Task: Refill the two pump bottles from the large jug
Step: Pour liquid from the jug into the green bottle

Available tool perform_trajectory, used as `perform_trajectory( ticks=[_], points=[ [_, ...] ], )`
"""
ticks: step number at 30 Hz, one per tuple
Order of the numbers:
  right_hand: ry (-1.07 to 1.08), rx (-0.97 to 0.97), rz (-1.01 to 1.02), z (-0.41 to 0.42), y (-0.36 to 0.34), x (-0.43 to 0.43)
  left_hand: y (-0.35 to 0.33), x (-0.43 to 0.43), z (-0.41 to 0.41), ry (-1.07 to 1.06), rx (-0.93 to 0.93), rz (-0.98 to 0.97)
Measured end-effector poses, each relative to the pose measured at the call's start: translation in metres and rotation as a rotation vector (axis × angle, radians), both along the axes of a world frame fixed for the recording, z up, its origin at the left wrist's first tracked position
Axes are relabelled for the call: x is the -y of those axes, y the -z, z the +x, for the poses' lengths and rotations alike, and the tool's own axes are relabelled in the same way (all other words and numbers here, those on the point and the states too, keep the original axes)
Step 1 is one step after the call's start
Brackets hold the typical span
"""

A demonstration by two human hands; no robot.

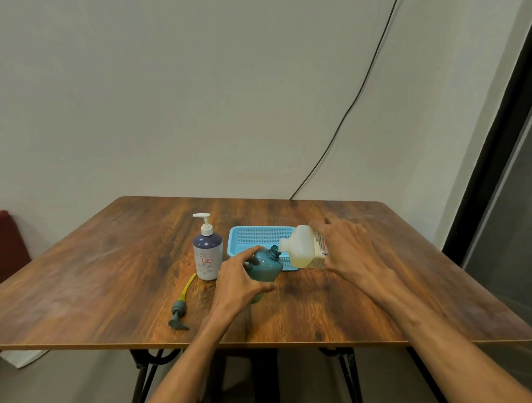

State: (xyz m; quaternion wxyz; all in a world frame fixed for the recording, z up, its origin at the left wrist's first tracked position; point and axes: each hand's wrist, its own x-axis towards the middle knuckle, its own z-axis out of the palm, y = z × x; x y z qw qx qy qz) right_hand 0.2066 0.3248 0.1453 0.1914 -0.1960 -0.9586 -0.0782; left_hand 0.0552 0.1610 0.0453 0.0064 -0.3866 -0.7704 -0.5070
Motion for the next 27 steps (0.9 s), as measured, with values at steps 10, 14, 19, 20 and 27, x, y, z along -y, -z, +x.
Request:
perform_trajectory(
  ticks=[10,14,19,20,27],
  points=[
    [0.003,0.007,0.005,-0.0006,0.0002,-0.0010,0.0002,-0.0003,0.0002,0.001,-0.001,-0.005],
    [-0.001,0.007,0.009,-0.0007,0.0007,-0.0010,0.0007,-0.0010,-0.0006,0.002,-0.002,-0.009],
    [0.010,-0.001,0.019,-0.0026,0.0020,-0.0016,0.0000,-0.0001,-0.0004,0.006,-0.013,-0.005],
    [0.013,0.000,0.022,-0.0024,0.0024,-0.0014,-0.0002,0.0001,-0.0003,0.007,-0.016,-0.006],
    [0.008,-0.001,0.021,-0.0006,0.0015,-0.0010,0.0008,-0.0003,-0.0007,0.005,-0.020,-0.009]
  ],
)
